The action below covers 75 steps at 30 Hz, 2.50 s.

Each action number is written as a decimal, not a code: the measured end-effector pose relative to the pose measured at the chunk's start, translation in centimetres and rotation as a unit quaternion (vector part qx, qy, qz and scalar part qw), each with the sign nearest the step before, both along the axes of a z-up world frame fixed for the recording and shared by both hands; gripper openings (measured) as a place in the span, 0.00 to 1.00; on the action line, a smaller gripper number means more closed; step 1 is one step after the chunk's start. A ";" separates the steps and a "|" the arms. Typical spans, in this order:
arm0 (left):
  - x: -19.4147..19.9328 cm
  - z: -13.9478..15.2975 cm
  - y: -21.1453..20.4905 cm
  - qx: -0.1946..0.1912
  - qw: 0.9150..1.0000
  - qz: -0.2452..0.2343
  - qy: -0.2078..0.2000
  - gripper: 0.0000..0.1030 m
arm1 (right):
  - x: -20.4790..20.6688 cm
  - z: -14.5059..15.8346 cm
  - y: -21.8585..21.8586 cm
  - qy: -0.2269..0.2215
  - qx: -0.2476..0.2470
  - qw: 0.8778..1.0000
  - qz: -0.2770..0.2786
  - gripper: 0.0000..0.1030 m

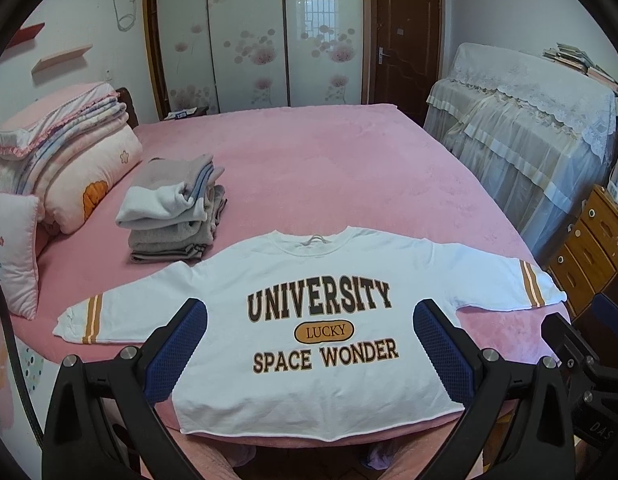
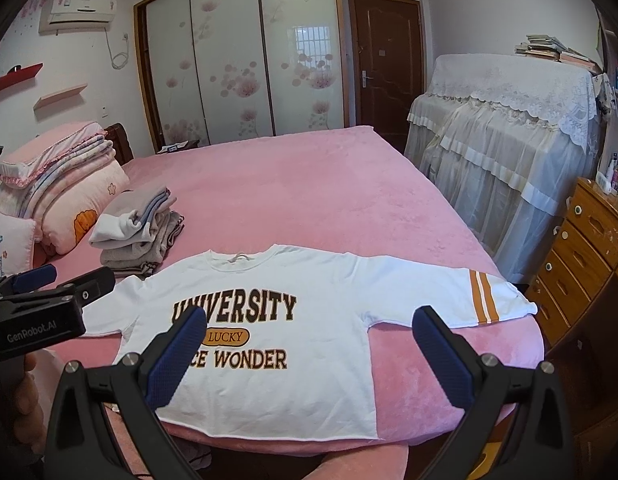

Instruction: Fold small clothes

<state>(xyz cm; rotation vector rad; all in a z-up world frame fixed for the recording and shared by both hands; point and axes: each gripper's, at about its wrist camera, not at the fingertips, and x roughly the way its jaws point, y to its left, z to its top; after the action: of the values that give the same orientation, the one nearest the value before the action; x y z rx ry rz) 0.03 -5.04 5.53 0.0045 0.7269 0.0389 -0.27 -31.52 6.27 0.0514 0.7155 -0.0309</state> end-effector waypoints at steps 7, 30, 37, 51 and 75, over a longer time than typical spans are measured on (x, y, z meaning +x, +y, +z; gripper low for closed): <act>0.6 1.3 -1.5 0.011 1.000 -0.021 -0.010 0.99 | 0.1 0.1 -1.1 -0.008 -0.003 1.000 -0.007 1.00; 9.2 -1.6 -19.1 0.025 0.982 -0.189 -0.006 0.99 | 2.2 -3.3 -13.6 0.010 -0.051 0.986 -0.161 1.00; 12.6 -7.1 -24.6 0.042 0.974 -0.219 0.030 0.99 | 3.0 -6.7 -18.5 0.049 -0.046 0.973 -0.219 1.00; 19.1 -17.6 -31.6 0.062 0.961 -0.242 0.119 0.99 | 6.4 -15.5 -28.9 0.110 0.030 0.952 -0.285 0.94; 22.9 -22.8 -31.4 0.040 0.970 -0.181 0.156 0.99 | 11.8 -23.5 -39.6 0.133 0.181 0.924 -0.310 0.14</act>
<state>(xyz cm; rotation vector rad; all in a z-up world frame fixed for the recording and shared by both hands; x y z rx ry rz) 22.89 -36.49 -17.28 0.2246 1.0296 -0.2877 11.57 -71.10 -17.25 0.6393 0.9467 -0.5225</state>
